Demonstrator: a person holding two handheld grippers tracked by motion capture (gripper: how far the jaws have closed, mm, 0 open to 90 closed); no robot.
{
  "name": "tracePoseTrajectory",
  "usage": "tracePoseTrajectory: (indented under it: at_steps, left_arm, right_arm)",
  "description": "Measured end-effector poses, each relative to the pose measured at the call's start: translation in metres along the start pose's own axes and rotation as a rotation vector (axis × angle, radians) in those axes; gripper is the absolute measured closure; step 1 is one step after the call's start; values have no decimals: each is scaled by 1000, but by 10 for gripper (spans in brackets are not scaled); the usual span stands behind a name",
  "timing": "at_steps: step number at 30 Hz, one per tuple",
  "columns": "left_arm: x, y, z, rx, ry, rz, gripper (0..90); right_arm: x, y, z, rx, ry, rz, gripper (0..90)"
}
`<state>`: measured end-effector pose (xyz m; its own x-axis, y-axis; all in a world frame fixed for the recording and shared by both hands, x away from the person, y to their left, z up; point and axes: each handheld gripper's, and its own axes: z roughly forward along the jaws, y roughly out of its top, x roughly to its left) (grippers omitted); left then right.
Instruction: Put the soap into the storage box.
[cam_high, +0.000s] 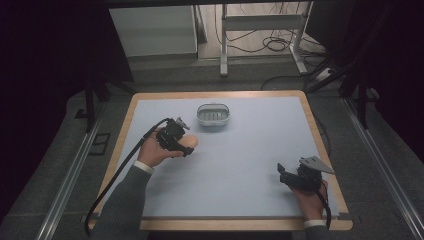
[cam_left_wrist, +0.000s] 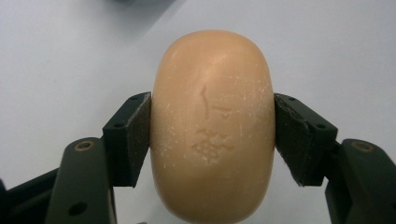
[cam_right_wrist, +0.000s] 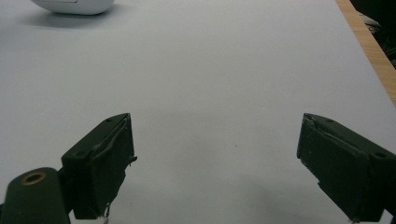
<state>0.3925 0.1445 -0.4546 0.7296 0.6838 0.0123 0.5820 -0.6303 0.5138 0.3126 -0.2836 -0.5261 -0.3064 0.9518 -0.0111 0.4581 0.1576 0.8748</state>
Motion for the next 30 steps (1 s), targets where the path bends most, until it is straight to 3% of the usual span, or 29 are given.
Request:
tracePoseTrajectory:
  at_steps: [30]
  left_arm:
    - [4,28,3,4,15,26,328]
  right_arm:
    - [0,0,0,0,-1,-2,109]
